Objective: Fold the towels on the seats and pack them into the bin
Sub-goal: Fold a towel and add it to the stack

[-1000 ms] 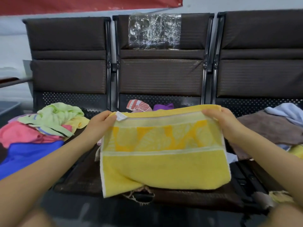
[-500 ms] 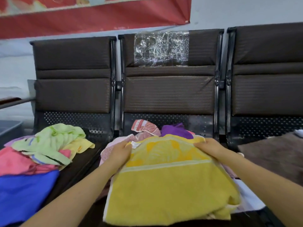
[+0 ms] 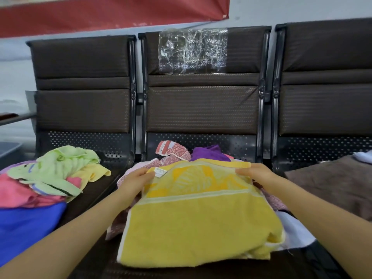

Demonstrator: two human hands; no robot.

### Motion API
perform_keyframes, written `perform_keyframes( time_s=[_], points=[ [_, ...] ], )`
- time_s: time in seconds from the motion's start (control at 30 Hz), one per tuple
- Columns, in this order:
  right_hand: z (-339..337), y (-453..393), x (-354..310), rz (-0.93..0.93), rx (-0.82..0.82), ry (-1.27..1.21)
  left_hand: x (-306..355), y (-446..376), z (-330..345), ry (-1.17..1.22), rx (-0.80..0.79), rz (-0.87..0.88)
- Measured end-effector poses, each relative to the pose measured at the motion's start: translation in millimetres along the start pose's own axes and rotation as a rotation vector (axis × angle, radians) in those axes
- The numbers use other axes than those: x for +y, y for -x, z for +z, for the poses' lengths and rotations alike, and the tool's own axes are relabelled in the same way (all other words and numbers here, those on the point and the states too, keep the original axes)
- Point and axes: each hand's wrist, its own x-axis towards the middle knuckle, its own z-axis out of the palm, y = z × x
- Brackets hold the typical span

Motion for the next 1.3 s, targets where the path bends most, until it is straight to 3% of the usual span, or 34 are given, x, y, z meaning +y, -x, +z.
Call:
perform_keyframes(
  time_s=[0.07, 0.17, 0.33, 0.43, 0.63, 0.73, 0.83, 0.97, 1.07, 1.17, 1.3],
  points=[
    [0.9, 8.0, -6.7, -0.071, 0.074, -0.048, 7.4, 6.7, -3.1, 0.039, 0.056, 0.017],
    [-5.2, 31.2, -41.8, -0.206, 0.226, -0.219, 40.2, 28.1, -10.6, 0.034, 0.221, 0.174],
    [-26.5, 85.1, -131.0, -0.594, 0.421, -0.375, 128.0, 62.8, -29.2, 0.206, 0.326, 0.434],
    [-44.0, 110.3, -181.4, -0.668, 0.381, -0.44, 175.6, 81.0, -45.0, 0.312, 0.363, 0.528],
    [-76.9, 147.1, -211.0, -0.8, 0.356, -0.187, 215.5, 113.2, -62.8, 0.361, 0.404, 0.628],
    [-79.8, 164.8, -214.2, -0.754, 0.317, -0.16, 220.1, 122.7, -64.6, 0.415, 0.421, 0.624],
    [-80.6, 169.6, -215.0, -0.639, 0.215, -0.291, 223.4, 130.1, -67.7, 0.507, 0.426, 0.591],
    [-77.8, 172.8, -210.5, -0.427, 0.053, -0.398, 219.1, 122.5, -76.9, 0.599, 0.268, 0.367],
    [-74.9, 160.0, -186.0, -0.315, 0.055, -0.308, 194.7, 101.1, -76.2, 0.357, 0.194, 0.202],
    [-65.3, 132.3, -144.9, -0.201, 0.105, 0.015, 157.8, 81.5, -62.7, 0.069, 0.219, 0.091],
    [-49.4, 101.2, -89.5, -0.061, 0.038, 0.28, 111.4, 53.4, -44.8, -0.1, 0.188, 0.008]
  ],
)
